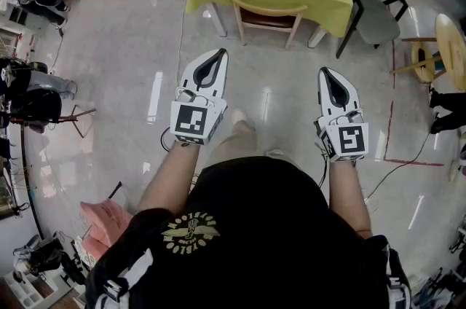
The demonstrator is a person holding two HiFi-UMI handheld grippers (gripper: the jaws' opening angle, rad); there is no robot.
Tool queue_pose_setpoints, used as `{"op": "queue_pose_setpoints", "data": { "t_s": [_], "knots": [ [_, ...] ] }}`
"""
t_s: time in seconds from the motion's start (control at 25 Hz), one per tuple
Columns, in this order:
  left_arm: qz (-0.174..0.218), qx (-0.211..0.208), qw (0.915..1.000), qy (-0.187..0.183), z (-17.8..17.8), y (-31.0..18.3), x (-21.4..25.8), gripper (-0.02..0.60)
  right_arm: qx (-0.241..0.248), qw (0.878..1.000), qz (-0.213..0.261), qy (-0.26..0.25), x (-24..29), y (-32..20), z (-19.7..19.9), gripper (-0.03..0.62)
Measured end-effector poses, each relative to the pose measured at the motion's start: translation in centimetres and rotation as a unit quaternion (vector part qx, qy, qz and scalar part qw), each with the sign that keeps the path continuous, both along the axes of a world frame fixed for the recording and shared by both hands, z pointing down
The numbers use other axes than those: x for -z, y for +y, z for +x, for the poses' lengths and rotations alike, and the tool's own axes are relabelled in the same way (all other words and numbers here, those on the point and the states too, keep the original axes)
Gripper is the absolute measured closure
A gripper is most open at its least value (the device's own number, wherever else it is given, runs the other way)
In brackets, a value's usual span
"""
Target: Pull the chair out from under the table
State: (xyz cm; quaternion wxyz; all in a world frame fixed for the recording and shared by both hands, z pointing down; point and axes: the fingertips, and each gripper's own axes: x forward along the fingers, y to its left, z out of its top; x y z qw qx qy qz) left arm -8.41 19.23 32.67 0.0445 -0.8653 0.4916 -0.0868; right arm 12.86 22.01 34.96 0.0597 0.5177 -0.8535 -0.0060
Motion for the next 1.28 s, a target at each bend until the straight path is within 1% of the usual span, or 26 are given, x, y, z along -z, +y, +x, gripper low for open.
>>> {"op": "queue_pose_setpoints", "data": {
  "t_s": [0.12,0.28,0.4,0.52,0.68,0.88,1.08,1.28],
  "knots": [
    [0.001,0.002,1.0,-0.003,-1.1,-3.4,0.9,0.572,-0.002,1.0,-0.002,-0.008,0.6,-2.9,-1.1,0.583],
    [0.004,-0.011,0.9999,-0.003,-1.6,-6.5,1.1,0.572,-0.01,1.0,-0.005,-0.027,0.6,-5.8,-1.7,0.583],
    [-0.001,-0.014,0.9999,-0.008,-2.5,-8.2,0.6,0.572,-0.015,1.0,-0.004,-0.025,0.6,-7.6,-2.6,0.583],
    [-0.009,-0.015,0.9998,-0.004,-3.6,-10.3,0.3,0.572,-0.019,1.0,-0.006,-0.024,0.6,-9.3,-3.5,0.583],
    [-0.013,-0.026,0.9996,0.0,-4.2,-12.5,0.1,0.572,-0.03,0.999,-0.012,-0.024,0.5,-11.3,-4.0,0.583],
    [-0.02,-0.042,0.9989,0.006,-5.0,-14.9,-0.6,0.572,-0.048,0.999,-0.014,-0.015,0.5,-13.3,-4.6,0.583],
    [-0.026,-0.056,0.9979,0.022,-5.7,-16.9,-1.2,0.572,-0.067,0.998,-0.011,-0.001,0.8,-14.8,-4.9,0.583],
    [-0.037,-0.059,0.9972,0.029,-6.2,-18.5,-1.9,0.572,-0.071,0.997,-0.013,0.013,1.2,-15.7,-5.0,0.583]
  ]
}}
